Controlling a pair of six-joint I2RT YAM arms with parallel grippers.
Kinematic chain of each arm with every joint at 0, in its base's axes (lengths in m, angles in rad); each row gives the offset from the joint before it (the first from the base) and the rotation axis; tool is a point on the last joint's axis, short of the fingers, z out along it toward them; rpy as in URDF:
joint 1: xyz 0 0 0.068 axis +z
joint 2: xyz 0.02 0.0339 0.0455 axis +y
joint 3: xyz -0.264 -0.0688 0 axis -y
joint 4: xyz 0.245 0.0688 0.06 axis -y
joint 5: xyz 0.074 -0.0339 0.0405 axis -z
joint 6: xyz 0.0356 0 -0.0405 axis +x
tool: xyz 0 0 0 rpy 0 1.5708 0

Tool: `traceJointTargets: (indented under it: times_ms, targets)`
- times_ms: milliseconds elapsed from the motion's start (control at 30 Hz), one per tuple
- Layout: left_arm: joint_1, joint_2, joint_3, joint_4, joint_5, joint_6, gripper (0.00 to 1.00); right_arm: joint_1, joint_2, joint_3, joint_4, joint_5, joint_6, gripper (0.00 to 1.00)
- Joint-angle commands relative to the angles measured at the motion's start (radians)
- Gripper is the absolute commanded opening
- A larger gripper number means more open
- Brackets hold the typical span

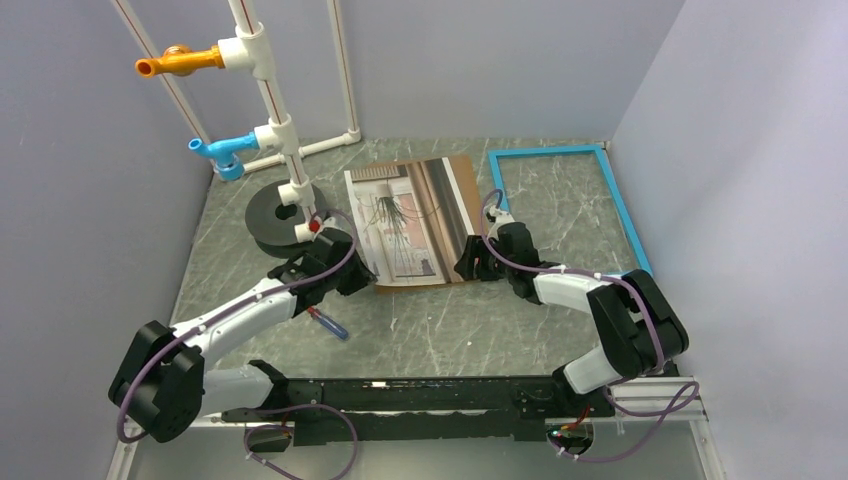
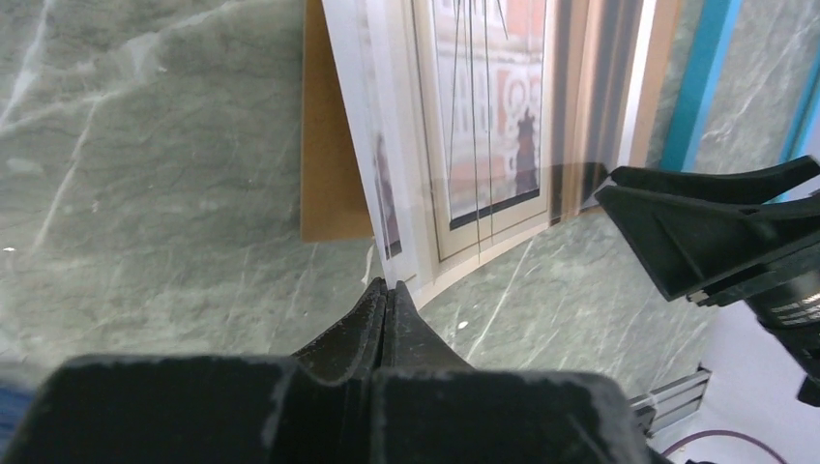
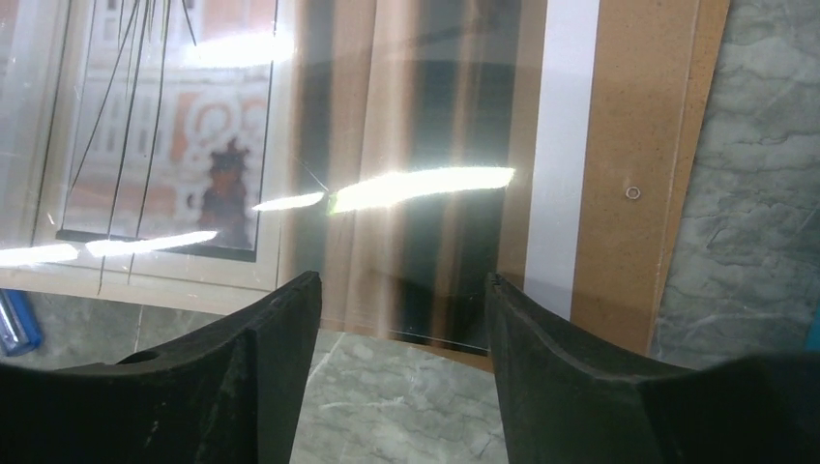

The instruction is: Take the photo out of the frame

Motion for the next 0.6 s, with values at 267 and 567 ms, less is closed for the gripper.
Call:
traceJointTargets:
  times_ms: [267, 567]
  targets:
    - [-0.030, -0.001, 0.231, -0.187, -0.065, 0.190, 0.00, 0.067, -0.117, -0.033, 0.030, 0.066, -0.073, 0.75]
    - [-0.053, 0.013, 0.331, -0.291, -0.119, 0.236, 0.00, 0.090, -0.176, -0.068, 0.071, 0.069, -0.090, 0.85]
